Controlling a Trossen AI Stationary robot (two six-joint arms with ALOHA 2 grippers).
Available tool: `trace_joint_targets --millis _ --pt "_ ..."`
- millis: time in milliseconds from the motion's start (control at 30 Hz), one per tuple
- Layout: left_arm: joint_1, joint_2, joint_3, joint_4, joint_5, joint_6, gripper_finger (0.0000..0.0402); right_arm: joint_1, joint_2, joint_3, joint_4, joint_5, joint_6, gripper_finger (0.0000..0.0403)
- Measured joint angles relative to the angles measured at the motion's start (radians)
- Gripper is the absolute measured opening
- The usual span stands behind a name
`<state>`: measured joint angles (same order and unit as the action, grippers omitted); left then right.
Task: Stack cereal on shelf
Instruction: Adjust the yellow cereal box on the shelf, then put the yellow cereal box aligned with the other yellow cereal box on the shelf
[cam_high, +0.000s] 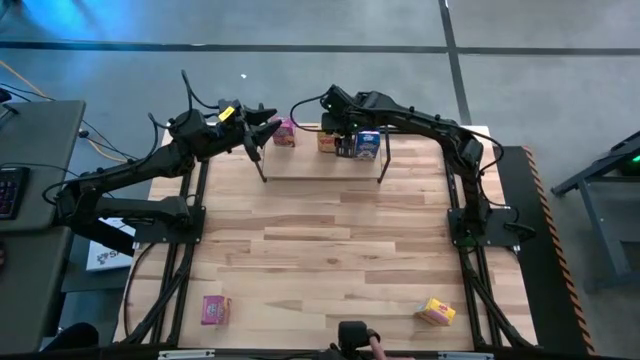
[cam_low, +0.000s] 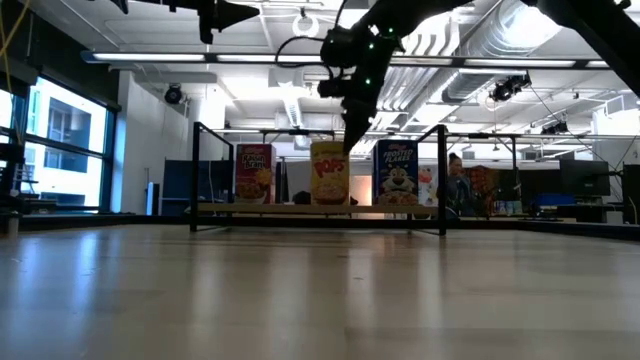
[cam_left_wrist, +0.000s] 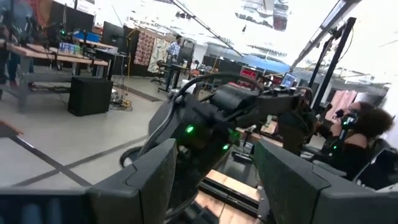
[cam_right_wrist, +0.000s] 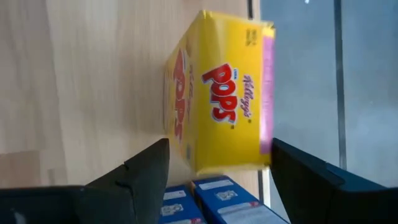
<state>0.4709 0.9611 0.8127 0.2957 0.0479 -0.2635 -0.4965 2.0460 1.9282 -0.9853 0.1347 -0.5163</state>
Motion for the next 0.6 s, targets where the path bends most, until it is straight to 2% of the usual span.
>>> trace_joint_targets --millis 200,333,467,600 --pt "0.009 -0.012 0.0 -0.005 0.009 0.005 0.0209 -0.008 -0.064 0.0 -0.016 -0.004 0.022 0.0246" --pt "0.01 -0.025 0.0 -0.044 0.071 0.009 0.0209 -0.009 -0.113 0.0 -0.036 -0.012 0.076 0.0246" --pt "0.034 -0.075 0.0 -0.133 0.206 0.056 0.0209 -0.008 -0.178 0.0 -0.067 -0.117 0.212 0.0246" --pt "0.055 -0.137 0.0 -0.251 0.233 0.057 0.0209 0.007 -0.249 0.0 -0.102 -0.281 0.357 0.0246"
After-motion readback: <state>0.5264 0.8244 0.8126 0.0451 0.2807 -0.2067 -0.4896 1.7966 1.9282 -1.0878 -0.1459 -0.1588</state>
